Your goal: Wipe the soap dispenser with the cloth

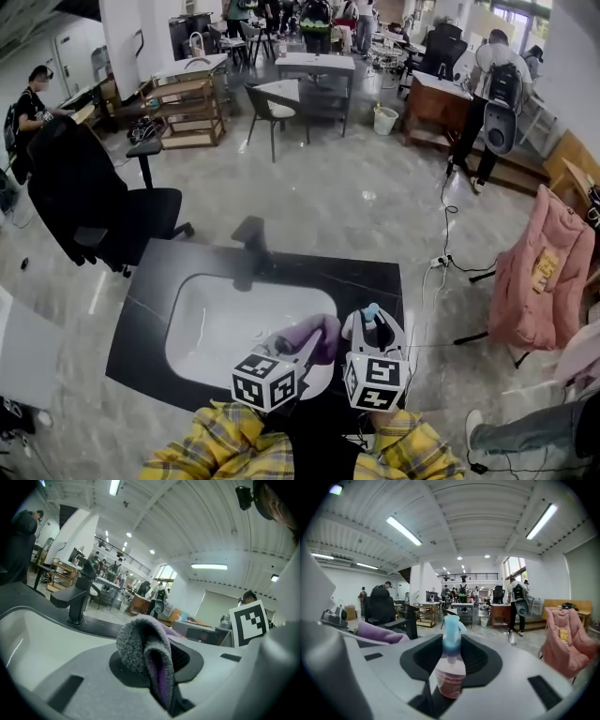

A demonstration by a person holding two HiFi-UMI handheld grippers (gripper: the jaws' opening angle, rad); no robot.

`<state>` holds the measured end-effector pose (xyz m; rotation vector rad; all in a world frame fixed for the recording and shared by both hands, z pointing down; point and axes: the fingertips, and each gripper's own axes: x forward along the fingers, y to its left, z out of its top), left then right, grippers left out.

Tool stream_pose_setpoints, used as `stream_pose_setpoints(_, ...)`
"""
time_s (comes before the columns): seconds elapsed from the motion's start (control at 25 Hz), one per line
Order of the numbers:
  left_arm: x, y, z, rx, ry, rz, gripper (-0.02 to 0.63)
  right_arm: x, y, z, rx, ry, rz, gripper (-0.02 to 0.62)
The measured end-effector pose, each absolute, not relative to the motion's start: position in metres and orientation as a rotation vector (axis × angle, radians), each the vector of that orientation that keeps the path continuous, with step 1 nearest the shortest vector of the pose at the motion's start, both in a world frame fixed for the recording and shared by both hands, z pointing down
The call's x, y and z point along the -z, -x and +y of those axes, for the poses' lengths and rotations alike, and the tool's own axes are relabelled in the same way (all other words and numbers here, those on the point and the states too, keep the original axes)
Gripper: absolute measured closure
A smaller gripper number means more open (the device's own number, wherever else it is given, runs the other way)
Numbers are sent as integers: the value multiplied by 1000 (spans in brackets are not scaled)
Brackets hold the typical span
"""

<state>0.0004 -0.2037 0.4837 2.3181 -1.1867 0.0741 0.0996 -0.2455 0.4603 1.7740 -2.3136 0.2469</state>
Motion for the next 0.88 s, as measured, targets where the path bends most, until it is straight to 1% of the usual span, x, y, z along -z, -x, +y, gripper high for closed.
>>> stream_pose_setpoints(0.16, -478, -1, -204, -61, -2326, -1196, 548, -460, -102, -244, -284, -1859, -2278, 482)
stream_pose_setpoints(0.32, -476, -6, -203, -67, -2319, -1197, 548, -459, -99, -240, -296, -1816, -2326, 481)
stream_pose_setpoints(0.36, -477, -7, -203, -68, -2312, -1197, 548, -459, -98, -238, -295, -1801, -2347, 465)
stream_pose_setpoints(0.44, -479, -9, -205, -61, -2300, -1200, 548, -457, -99, -233, -268, -1794, -2386, 412)
stream_pose_setpoints(0.52, -478, -11, -208, -43, -2300, -1210, 548, -455, -103, -225, -222, -1798, -2416, 392)
stream_pose_setpoints(0.68, -460, -18, -214, 1, -2342, -1225, 548, -449, -121, -208, -182, -1850, -2432, 391)
stream_pose_setpoints(0.88, -451, -34, -227, -26, -2399, -1228, 548, -455, -145, -203, -236, -1908, -2385, 391)
